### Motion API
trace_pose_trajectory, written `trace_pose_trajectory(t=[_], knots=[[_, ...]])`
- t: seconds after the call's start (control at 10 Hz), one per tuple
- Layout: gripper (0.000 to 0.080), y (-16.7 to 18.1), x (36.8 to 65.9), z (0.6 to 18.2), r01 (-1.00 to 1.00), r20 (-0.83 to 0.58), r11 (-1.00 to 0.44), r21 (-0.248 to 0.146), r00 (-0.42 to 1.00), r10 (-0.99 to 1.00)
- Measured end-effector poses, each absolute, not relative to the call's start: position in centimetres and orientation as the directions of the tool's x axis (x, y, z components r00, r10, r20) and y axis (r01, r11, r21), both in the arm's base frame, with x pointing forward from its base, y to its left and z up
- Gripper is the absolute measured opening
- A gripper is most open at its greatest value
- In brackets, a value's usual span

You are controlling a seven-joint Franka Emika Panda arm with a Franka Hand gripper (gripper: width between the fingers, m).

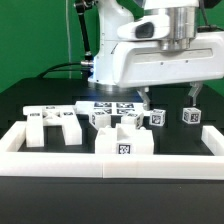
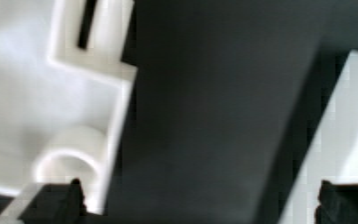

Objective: Assemble chair

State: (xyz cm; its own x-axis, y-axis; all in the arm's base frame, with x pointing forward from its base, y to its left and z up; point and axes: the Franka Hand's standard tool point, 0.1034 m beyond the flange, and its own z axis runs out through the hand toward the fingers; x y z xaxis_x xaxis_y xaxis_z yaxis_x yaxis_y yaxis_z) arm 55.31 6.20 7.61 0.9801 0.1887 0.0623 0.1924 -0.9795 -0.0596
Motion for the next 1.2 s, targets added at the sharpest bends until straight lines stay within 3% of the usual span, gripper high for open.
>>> trace_pose_trajectory(t=[0.3,0.5,1.0,1.2], knots=[[0.0650,4.1,55.6,6.8,-0.017,0.042,-0.997,-0.072,0.999,-0.020],[0.0650,4.8,55.6,6.8,-0.206,0.025,-0.975,-0.087,0.978,-0.209],[0.0650,1.1,57.4,5.7,-0.108,0.028,-0.992,-0.072,0.993,-0.111],[0.0650,0.5,57.2,4.5,-0.093,0.027,-0.993,-0.067,0.995,-0.095]])
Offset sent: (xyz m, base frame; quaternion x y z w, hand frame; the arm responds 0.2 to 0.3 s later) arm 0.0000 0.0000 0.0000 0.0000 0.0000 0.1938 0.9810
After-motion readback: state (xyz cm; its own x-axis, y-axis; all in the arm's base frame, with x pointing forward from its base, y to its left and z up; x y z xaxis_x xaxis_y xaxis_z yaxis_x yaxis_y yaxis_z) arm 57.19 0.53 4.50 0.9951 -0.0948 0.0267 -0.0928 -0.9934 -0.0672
